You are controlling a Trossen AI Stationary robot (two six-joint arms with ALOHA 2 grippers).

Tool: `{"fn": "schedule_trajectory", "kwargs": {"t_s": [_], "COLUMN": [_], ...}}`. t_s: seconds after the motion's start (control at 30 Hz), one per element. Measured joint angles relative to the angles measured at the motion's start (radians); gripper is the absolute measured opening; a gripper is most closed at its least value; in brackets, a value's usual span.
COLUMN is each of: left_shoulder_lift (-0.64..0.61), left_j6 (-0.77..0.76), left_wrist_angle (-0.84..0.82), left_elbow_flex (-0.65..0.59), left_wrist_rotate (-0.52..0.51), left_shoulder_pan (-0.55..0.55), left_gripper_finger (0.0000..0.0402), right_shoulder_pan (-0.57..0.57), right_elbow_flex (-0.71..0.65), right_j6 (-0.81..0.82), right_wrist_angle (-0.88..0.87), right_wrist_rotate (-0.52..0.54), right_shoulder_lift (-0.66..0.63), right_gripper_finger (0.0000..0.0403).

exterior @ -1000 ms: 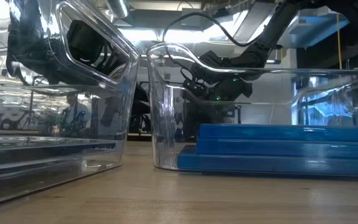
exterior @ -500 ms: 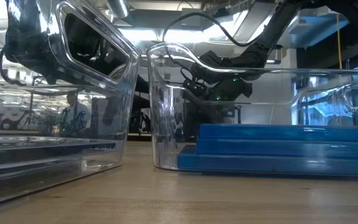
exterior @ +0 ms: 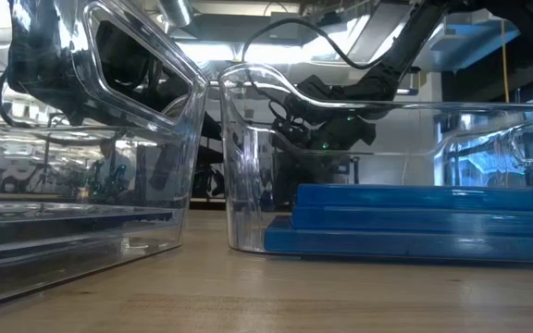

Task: Pick & place jewel cases by type
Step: Put the black CD case into the left transparent bin

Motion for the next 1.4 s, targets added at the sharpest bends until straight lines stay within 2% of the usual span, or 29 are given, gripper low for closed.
{"fn": "schedule_trajectory", "kwargs": {"t_s": [0.4,0.67,0.87,1.13,1.4], "left_shoulder_lift": [0.000,0.000,0.000,0.000,0.001], "left_j6": [0.016,0.016,0.017,0.075,0.112], "left_wrist_angle": [-0.107,-0.117,-0.118,-0.140,-0.162], "left_elbow_flex": [0.001,0.001,0.000,-0.002,-0.002], "left_wrist_rotate": [-0.002,-0.004,-0.076,-0.101,-0.134], "left_shoulder_pan": [0.000,0.000,-0.020,-0.056,-0.073], "left_gripper_finger": [0.0184,0.0183,0.0152,0.0096,0.0091], "right_shoulder_pan": [0.000,0.000,0.000,0.000,-0.002], "right_elbow_flex": [0.000,0.001,0.001,0.001,0.002], "right_j6": [-0.001,-0.003,-0.004,-0.004,-0.007], "right_wrist_angle": [-0.014,-0.017,-0.017,-0.025,-0.048], "right_wrist_rotate": [0.000,0.000,0.000,0.001,0.001], "right_shoulder_lift": [-0.002,-0.002,-0.002,-0.002,-0.002], "right_gripper_finger": [0.0218,0.0218,0.0218,0.0218,0.0218]}}
